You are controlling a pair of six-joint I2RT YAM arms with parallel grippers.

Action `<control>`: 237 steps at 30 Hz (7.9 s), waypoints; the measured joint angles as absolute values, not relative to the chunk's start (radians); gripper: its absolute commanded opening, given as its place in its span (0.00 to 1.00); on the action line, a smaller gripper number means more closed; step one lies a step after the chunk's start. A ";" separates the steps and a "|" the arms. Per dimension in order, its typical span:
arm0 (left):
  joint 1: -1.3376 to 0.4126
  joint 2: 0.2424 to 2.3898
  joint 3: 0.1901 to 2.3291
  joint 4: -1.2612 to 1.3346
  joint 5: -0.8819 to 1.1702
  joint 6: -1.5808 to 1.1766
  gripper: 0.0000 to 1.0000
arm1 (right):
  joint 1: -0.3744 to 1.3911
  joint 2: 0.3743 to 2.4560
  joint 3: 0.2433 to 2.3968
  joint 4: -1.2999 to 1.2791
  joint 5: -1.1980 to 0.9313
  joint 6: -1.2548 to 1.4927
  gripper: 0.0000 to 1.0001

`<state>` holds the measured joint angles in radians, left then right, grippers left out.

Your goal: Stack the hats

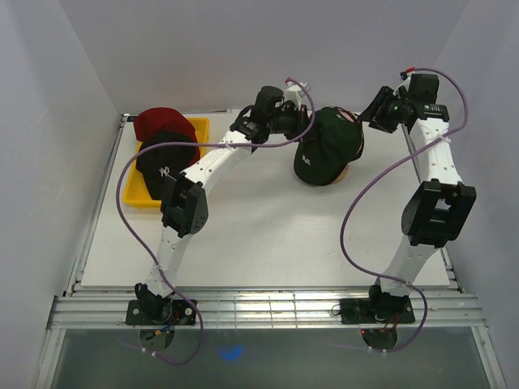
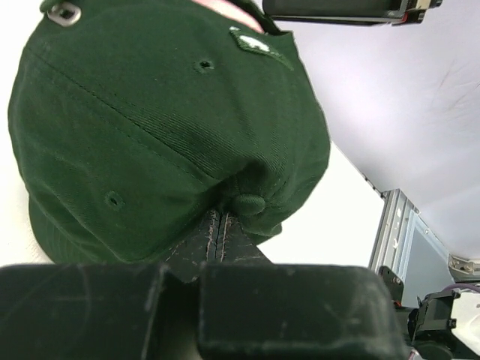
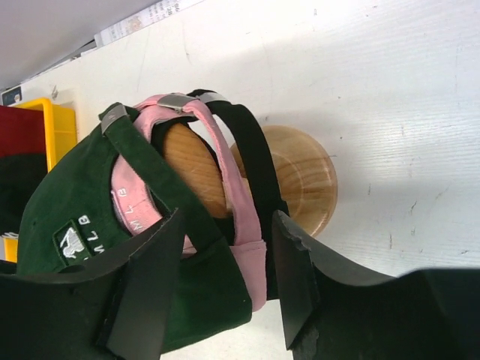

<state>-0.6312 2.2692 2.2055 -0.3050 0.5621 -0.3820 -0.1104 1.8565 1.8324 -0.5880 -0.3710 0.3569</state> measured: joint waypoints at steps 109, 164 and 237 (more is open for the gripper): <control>-0.650 2.182 2.027 -0.225 -0.139 -0.616 0.51 | -0.065 1.944 1.884 -0.613 -0.187 0.296 0.08; -0.731 2.052 1.679 -0.244 -0.235 -0.654 0.61 | -0.091 1.997 1.921 -0.562 -0.246 0.333 0.42; -0.054 1.940 1.741 -0.740 -0.455 -0.607 0.44 | -0.155 1.538 1.621 -0.519 -0.443 0.409 0.79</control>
